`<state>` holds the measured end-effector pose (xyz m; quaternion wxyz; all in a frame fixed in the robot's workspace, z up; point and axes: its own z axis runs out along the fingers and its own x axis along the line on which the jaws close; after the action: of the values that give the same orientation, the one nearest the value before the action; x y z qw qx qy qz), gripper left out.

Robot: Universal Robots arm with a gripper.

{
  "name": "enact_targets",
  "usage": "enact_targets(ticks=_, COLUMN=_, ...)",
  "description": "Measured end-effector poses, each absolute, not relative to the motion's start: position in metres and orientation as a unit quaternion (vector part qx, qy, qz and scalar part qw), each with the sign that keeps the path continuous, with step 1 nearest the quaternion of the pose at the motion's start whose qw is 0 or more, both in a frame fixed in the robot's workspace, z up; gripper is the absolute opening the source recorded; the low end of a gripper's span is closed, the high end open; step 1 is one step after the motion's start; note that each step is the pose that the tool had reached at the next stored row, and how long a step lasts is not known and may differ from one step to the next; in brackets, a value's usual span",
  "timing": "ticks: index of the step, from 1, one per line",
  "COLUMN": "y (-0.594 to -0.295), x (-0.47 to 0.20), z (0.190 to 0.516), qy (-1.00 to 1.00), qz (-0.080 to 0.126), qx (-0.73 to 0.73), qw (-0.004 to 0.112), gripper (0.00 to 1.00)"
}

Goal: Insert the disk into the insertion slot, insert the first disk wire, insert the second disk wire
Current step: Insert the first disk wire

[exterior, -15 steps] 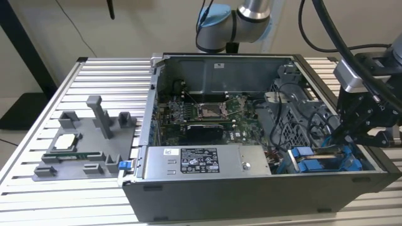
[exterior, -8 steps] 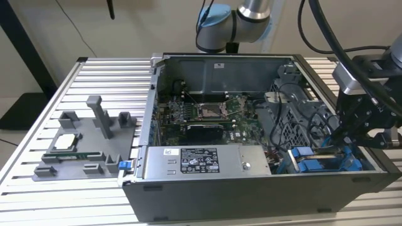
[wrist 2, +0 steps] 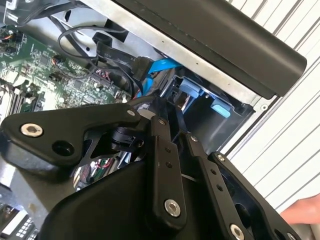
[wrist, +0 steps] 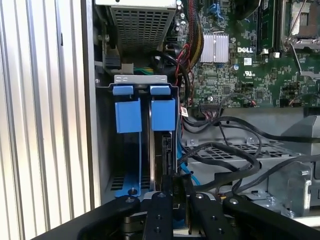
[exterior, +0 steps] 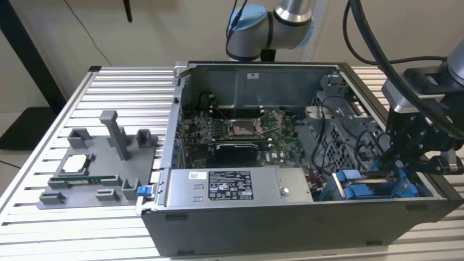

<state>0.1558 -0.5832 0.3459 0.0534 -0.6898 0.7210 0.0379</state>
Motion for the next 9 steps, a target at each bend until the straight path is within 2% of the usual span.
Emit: enact_targets(ticks=9, y=-0.5832, x=0.1558, z=0.3432, qy=0.731, qz=0.037, qx=-0.679, qw=0.054, gripper=0.00)
